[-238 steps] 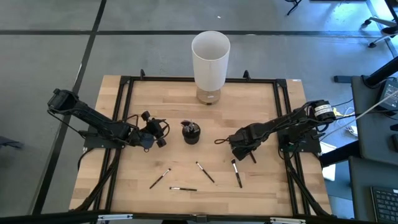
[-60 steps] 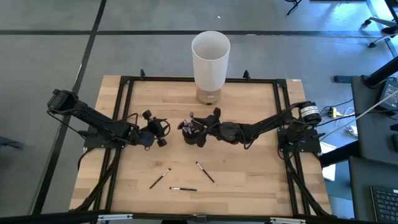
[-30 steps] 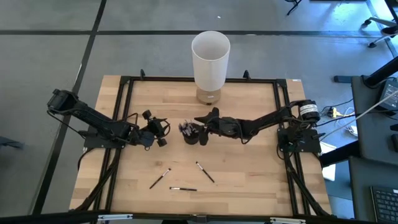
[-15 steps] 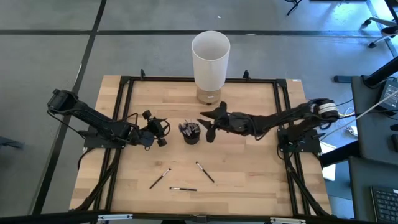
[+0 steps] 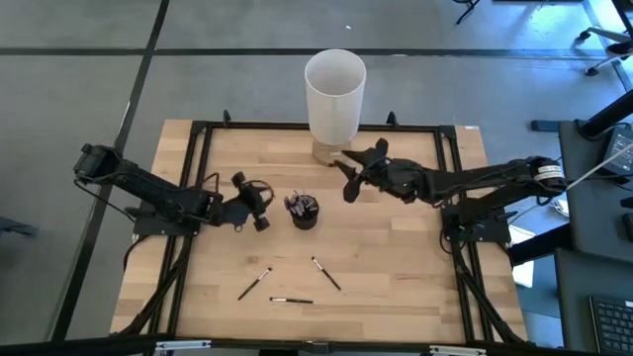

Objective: Put items in baskets/containers
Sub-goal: Put the eyeshadow brush into the holder

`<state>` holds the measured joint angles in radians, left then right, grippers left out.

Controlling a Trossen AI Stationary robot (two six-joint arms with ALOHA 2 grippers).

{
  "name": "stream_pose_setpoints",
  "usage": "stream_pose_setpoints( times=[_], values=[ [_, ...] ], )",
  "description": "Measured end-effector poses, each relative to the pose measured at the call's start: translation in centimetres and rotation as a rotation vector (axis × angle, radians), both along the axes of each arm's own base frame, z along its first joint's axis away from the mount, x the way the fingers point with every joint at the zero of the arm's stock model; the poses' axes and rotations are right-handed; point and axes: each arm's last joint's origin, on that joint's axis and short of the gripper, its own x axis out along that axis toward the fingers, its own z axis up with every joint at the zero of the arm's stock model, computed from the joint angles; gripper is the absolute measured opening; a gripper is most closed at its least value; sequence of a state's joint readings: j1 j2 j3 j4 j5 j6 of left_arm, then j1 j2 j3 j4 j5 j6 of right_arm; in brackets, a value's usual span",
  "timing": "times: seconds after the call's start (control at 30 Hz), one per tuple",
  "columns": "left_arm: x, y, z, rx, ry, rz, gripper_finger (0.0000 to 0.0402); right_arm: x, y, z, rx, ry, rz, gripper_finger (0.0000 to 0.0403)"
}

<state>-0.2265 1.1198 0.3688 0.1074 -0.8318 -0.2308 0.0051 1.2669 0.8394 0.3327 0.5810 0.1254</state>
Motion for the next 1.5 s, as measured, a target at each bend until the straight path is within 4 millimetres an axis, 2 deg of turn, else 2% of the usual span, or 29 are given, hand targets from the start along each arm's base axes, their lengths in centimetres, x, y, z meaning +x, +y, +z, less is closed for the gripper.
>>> stream_pose_setpoints(
  times=[0.13, 0.27, 0.4, 0.57, 0.7, 0.9, 1.07, 1.27, 1.5],
  values=[
    [1.0, 0.3, 1.2, -0.339, 0.078, -0.134, 0.0127, -1.7, -0.2, 0.4, -0.012, 0.077, -0.080, 0.0170],
    [0.3, 0.0, 1.6, -0.601, 0.258, -0.064, 0.0127, -2.8, -0.4, 0.7, 0.008, 0.099, -0.153, 0.0170],
    [-1.0, -1.5, 0.4, -0.799, 0.355, 0.101, 0.0127, -3.0, -0.3, 0.2, 0.046, 0.130, -0.116, 0.0170],
    [-0.4, -4.7, -0.3, -0.998, 0.305, 0.160, 0.0119, -3.0, -0.1, -0.3, 0.059, 0.188, -0.046, 0.0170],
    [1.3, -7.3, 0.0, -1.028, 0.317, 0.167, 0.0094, -3.3, -0.1, -1.0, 0.101, 0.248, -0.056, 0.0170],
    [4.9, -12.3, 0.8, -0.933, 0.491, 0.167, 0.0074, -4.0, 0.2, -2.4, 0.240, 0.319, -0.090, 0.0170],
    [6.6, -15.3, -0.2, -0.822, 0.619, 0.202, 0.0075, -4.3, 1.6, -3.0, 0.364, 0.360, 0.005, 0.0170],
    [7.4, -16.6, -1.5, -0.738, 0.623, 0.209, 0.0096, -4.5, 4.1, -3.0, 0.376, 0.341, 0.072, 0.0170],
    [7.3, -17.0, -1.7, -0.788, 0.659, 0.197, 0.0133, -4.6, 5.8, -2.7, 0.363, 0.315, 0.119, 0.0170]
  ],
)
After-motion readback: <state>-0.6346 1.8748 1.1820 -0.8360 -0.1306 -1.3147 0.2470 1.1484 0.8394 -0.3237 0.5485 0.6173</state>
